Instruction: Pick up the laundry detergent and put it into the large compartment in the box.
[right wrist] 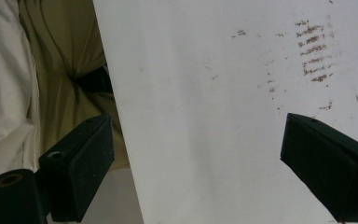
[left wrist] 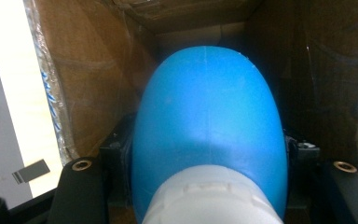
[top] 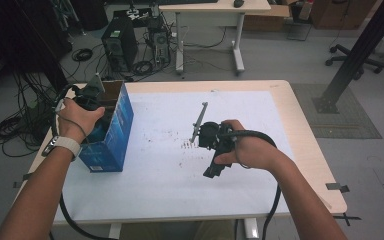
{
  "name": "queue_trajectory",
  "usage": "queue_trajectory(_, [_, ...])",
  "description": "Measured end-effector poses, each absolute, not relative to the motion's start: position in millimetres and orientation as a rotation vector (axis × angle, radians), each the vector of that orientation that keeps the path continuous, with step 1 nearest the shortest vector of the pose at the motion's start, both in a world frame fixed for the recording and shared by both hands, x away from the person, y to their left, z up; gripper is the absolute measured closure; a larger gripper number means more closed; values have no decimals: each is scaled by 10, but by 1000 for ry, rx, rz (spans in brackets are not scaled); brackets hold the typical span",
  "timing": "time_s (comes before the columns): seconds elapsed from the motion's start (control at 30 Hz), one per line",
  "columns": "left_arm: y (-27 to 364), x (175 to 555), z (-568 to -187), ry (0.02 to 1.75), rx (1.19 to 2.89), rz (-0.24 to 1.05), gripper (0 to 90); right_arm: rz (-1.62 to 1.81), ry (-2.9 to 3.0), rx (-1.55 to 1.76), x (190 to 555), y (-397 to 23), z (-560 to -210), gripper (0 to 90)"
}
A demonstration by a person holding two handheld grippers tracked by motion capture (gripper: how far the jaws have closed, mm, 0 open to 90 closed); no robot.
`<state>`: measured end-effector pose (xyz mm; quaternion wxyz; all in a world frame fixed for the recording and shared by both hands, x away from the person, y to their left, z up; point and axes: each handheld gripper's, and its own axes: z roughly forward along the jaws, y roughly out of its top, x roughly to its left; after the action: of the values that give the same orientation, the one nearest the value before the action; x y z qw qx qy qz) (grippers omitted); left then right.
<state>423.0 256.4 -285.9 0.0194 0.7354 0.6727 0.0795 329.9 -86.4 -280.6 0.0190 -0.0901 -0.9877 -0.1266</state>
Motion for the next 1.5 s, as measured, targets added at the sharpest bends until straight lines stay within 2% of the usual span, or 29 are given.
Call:
queue_trajectory(0.5, [2549,4252,-2874,2109,2292,218,366,-391,-3066,-269,3295,-849,-2805,99])
queue_trajectory(0.7, [2555,4257,-2886,2107,2288,204,333,-390,-3065,-268,3296,-847,-2806,99])
queue_trajectory(0.87, [2582,4256,-2882,2104,2272,177,254,-382,-3063,-265,3293,-842,-2813,99])
queue_trajectory(1.5, [2627,4214,-2789,2075,2229,153,232,-375,-3065,-268,3274,-829,-2799,99])
